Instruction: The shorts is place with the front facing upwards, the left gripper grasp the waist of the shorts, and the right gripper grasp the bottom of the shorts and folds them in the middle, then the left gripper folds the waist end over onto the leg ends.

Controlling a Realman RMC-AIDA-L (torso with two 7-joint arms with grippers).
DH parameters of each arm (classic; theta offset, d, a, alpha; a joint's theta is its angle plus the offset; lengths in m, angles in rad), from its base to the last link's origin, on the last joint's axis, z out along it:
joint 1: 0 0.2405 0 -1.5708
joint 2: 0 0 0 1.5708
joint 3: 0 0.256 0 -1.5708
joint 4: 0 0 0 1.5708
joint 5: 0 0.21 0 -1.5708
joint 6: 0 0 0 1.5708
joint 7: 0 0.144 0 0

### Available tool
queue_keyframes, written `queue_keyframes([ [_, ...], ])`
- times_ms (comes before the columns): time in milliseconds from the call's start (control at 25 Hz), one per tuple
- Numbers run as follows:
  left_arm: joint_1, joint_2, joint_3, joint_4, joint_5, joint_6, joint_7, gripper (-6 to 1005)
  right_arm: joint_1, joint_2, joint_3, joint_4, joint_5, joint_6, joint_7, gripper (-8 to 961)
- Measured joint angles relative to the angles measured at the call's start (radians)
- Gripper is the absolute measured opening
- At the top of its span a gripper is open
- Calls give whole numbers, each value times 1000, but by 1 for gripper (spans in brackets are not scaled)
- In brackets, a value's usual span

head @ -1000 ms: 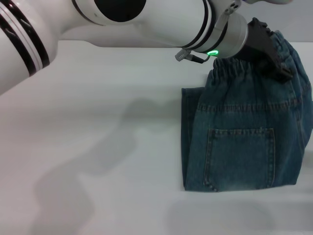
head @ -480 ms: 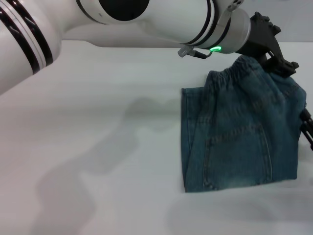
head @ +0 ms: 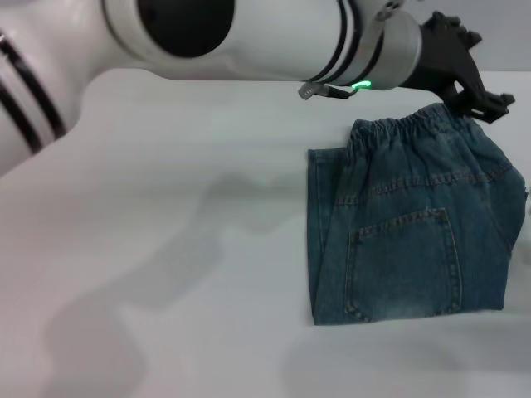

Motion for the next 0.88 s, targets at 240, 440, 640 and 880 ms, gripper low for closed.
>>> queue_keyframes([
  [240, 133, 1, 1, -98, -5, 60, 22, 838, -24, 5, 196, -33, 2, -22, -41, 635],
  [440, 264, 1, 45, -168, -7, 136, 22, 837, -32, 5, 266, -81, 50, -1, -52, 627],
  [640, 415, 2, 142, -229, -10, 319, 22, 836, -34, 5, 268, -107, 106, 19, -53, 369],
  [880, 478, 2, 184, -246, -12, 437, 22, 740, -53, 4, 254, -138, 106, 39, -54, 96],
])
